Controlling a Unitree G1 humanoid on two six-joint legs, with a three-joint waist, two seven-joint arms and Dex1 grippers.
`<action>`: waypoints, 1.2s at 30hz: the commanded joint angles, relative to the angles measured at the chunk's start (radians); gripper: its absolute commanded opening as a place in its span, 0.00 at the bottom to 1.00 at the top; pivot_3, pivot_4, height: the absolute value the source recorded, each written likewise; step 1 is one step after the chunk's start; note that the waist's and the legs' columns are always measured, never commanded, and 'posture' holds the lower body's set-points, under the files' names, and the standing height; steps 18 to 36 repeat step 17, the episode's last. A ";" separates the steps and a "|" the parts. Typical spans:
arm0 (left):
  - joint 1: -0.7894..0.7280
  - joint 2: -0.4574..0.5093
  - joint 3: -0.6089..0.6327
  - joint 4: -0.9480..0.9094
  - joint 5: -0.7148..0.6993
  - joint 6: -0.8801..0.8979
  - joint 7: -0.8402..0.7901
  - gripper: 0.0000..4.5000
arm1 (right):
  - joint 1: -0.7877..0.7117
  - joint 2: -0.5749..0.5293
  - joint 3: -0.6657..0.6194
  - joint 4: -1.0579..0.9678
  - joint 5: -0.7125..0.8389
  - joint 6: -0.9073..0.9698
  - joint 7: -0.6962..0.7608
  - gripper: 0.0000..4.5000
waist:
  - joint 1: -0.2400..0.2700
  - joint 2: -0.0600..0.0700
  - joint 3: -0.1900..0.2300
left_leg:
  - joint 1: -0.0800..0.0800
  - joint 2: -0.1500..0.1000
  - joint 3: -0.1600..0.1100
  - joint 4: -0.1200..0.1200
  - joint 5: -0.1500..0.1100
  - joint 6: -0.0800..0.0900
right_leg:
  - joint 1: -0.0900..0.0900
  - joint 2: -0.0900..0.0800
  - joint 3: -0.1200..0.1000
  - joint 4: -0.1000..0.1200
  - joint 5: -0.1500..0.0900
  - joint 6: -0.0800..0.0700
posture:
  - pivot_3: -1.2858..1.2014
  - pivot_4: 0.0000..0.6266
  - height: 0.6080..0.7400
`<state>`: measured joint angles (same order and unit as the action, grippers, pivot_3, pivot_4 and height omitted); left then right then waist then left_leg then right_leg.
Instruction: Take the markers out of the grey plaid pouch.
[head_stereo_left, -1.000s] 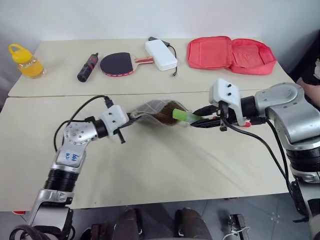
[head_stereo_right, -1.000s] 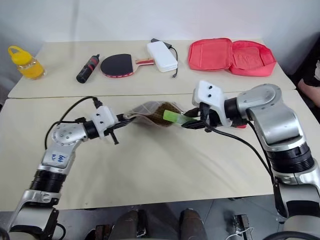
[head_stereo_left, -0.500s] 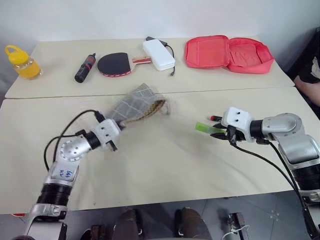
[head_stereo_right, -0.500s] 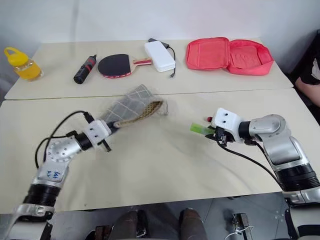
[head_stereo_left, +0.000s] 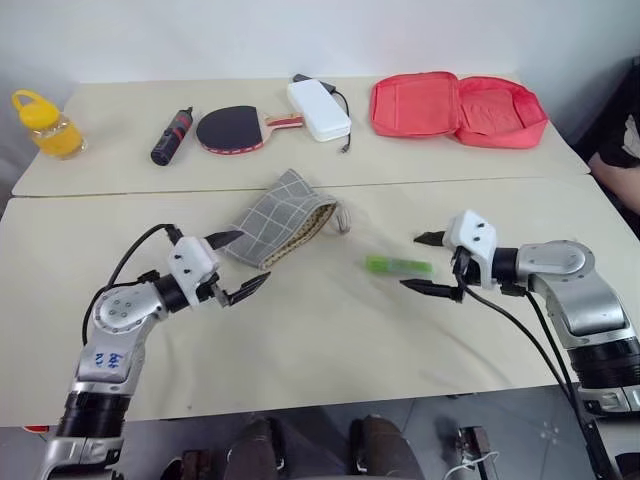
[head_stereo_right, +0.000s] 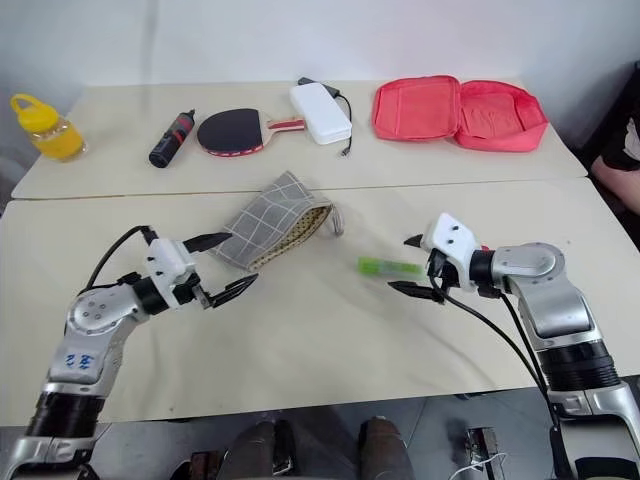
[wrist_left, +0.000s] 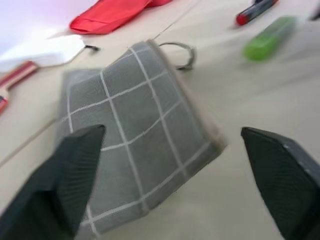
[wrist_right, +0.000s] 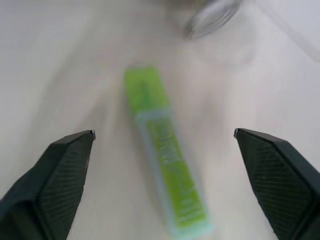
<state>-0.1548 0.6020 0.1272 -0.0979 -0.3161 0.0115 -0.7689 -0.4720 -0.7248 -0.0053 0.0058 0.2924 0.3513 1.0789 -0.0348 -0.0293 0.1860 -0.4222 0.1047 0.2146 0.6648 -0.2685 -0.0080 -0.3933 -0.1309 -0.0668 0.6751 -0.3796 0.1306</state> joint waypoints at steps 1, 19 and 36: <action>0.082 -0.001 0.096 -0.105 -0.092 0.073 0.031 0.99 | 0.091 0.040 -0.099 -0.114 0.115 0.009 -0.026 1.00 | 0.005 0.000 0.000 | 0.000 0.000 -0.001 0.000 0.000 0.000 | 0.000 0.000 0.000 0.000 0.000 0.000 | 0.52 0.24 1.00; 0.401 -0.055 0.284 -0.213 -0.135 0.207 0.161 0.99 | 0.513 0.156 -0.283 -0.121 0.087 -0.361 -0.171 1.00 | 0.006 -0.001 -0.001 | 0.003 -0.002 -0.003 0.001 0.000 0.001 | 0.006 -0.001 0.000 -0.003 0.000 0.000 | 0.52 0.24 1.00; 0.401 -0.055 0.284 -0.213 -0.135 0.207 0.161 0.99 | 0.513 0.156 -0.283 -0.121 0.087 -0.361 -0.171 1.00 | 0.006 -0.001 -0.001 | 0.003 -0.002 -0.003 0.001 0.000 0.001 | 0.006 -0.001 0.000 -0.003 0.000 0.000 | 0.52 0.24 1.00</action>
